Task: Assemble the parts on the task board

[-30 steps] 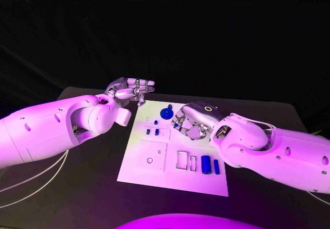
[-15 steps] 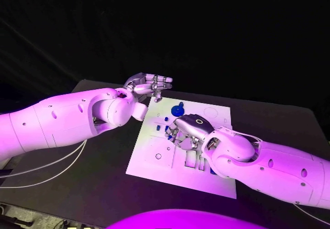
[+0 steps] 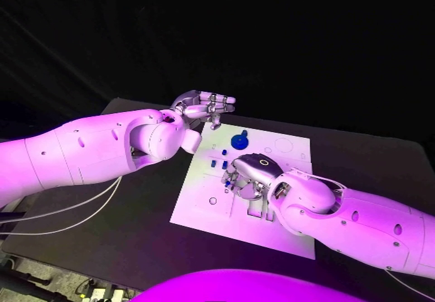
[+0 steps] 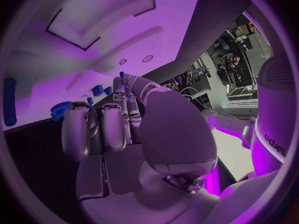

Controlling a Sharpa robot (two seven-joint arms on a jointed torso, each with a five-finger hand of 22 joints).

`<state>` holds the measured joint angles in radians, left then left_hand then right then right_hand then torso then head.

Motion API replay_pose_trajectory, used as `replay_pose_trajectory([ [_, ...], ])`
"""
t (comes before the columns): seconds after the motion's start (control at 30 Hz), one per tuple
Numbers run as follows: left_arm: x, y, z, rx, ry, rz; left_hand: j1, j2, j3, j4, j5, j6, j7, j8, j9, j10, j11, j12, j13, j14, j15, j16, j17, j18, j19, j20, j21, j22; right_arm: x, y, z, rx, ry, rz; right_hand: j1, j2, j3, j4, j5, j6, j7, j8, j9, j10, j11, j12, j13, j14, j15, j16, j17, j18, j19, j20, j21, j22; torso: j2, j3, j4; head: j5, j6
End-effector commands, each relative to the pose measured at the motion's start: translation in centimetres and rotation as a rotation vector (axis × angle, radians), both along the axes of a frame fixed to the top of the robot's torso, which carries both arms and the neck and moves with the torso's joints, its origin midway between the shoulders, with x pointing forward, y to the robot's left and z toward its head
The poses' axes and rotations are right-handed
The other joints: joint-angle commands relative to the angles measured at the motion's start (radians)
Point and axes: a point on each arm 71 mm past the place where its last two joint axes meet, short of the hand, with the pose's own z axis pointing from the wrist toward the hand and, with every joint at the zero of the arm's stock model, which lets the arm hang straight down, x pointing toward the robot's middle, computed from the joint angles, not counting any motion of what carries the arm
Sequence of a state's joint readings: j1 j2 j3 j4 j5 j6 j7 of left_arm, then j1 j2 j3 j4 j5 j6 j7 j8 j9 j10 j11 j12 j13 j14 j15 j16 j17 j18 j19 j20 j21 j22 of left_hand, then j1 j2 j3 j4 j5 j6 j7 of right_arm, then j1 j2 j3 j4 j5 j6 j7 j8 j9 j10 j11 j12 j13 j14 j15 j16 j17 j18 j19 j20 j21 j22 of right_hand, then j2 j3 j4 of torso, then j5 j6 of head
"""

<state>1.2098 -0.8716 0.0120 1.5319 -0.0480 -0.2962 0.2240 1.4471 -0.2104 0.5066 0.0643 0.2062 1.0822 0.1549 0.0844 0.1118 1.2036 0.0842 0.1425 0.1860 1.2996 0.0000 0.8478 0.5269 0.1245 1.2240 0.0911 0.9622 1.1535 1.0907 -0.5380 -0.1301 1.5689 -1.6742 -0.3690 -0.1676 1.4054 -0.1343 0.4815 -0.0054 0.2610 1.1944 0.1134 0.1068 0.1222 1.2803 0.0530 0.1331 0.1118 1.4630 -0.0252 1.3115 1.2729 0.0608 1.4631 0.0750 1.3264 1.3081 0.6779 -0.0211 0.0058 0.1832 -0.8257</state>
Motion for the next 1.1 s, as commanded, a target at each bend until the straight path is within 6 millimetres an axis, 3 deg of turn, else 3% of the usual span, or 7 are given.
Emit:
replay_pose_trajectory([
  [0.03, -0.02, -0.28, 0.14, -0.014, -0.004, -0.019, 0.001, 0.007, -0.005, 0.000, 0.000, 0.003, 0.006, -0.001, -0.001, -0.009, 0.001, 0.005, 0.002, -0.004, 0.001, -0.004, -0.001, 0.015, -0.006, -0.001, -0.005, 0.000, -0.17, 0.12, -0.43, -0.026, 0.022, 0.020, -0.006, 0.001, -0.002, -0.002, -0.002, -0.001, 0.008, 0.001, 0.001, -0.002, -0.004, -0.004, 0.001, 0.061, -0.004, 0.004, 0.000, -0.016, 0.030, -0.002, 0.004, 0.205, 0.000, -0.0003, 0.0005, 0.008, -0.005],
  [1.1, 0.11, -0.11, 0.05, -0.013, 0.002, -0.022, 0.002, 0.009, -0.007, -0.001, 0.000, 0.004, 0.006, 0.000, -0.001, -0.009, 0.001, 0.007, 0.002, -0.004, 0.001, -0.005, -0.002, 0.015, -0.006, -0.001, -0.006, -0.001, -0.31, 0.03, -1.18, -0.048, 0.043, 0.026, -0.007, 0.003, -0.002, -0.003, -0.002, -0.002, 0.008, 0.001, 0.002, -0.002, -0.004, -0.006, 0.002, 0.061, -0.004, 0.004, -0.001, -0.017, 0.031, -0.001, 0.006, 0.205, 0.000, -0.0002, 0.0005, 0.021, -0.027],
])
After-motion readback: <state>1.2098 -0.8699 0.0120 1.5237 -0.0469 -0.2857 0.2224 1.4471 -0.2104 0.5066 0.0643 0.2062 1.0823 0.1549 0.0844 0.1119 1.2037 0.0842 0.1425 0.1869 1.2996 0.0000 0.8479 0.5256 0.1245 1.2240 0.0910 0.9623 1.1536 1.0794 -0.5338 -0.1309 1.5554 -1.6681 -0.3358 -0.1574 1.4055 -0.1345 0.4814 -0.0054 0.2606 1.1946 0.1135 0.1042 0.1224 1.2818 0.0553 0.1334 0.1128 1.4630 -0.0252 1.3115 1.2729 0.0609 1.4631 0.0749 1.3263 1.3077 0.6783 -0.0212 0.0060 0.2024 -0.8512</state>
